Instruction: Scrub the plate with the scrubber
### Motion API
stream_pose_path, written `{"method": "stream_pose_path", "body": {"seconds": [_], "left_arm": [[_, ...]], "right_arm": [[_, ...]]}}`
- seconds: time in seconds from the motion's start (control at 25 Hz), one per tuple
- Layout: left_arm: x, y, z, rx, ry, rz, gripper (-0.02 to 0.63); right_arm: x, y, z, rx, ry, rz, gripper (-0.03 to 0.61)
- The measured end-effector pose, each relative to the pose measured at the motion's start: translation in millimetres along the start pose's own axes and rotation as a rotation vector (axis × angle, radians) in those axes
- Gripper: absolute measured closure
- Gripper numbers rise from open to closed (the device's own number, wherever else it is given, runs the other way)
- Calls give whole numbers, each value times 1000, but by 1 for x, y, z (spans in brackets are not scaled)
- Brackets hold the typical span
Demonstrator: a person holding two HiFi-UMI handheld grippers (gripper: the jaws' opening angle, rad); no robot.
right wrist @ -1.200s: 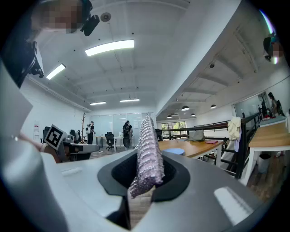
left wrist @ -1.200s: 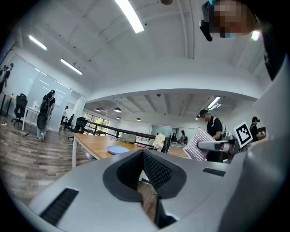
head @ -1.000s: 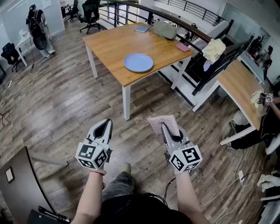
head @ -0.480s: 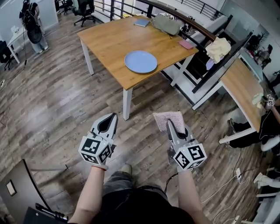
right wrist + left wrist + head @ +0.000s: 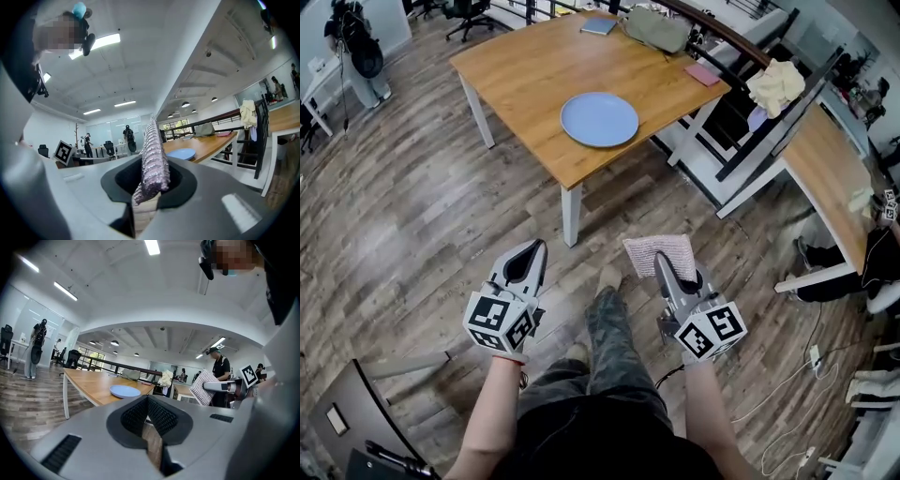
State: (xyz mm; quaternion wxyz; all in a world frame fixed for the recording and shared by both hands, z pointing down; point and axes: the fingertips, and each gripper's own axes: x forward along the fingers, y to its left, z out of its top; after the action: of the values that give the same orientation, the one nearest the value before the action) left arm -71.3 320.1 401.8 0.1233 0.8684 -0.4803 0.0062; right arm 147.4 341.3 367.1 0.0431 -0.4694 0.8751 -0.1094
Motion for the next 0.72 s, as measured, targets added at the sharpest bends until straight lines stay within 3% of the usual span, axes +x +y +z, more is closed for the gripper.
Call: {"method": "stream_pose_path", "body": {"seconds": [0.28, 0.44, 0.56, 0.72], "left_arm": [[51, 25, 14, 9, 8, 18, 617], [99, 39, 36, 15, -29, -5, 617], [134, 46, 44, -8, -45, -2, 618], [169, 56, 40, -11, -5, 16, 617]], "right_arm": [[60, -46, 16, 20, -31, 21, 505], [108, -72, 41, 10, -54, 50, 505], [140, -92, 46, 6, -33, 91, 505], [174, -121, 40, 30, 5, 106, 505]]}}
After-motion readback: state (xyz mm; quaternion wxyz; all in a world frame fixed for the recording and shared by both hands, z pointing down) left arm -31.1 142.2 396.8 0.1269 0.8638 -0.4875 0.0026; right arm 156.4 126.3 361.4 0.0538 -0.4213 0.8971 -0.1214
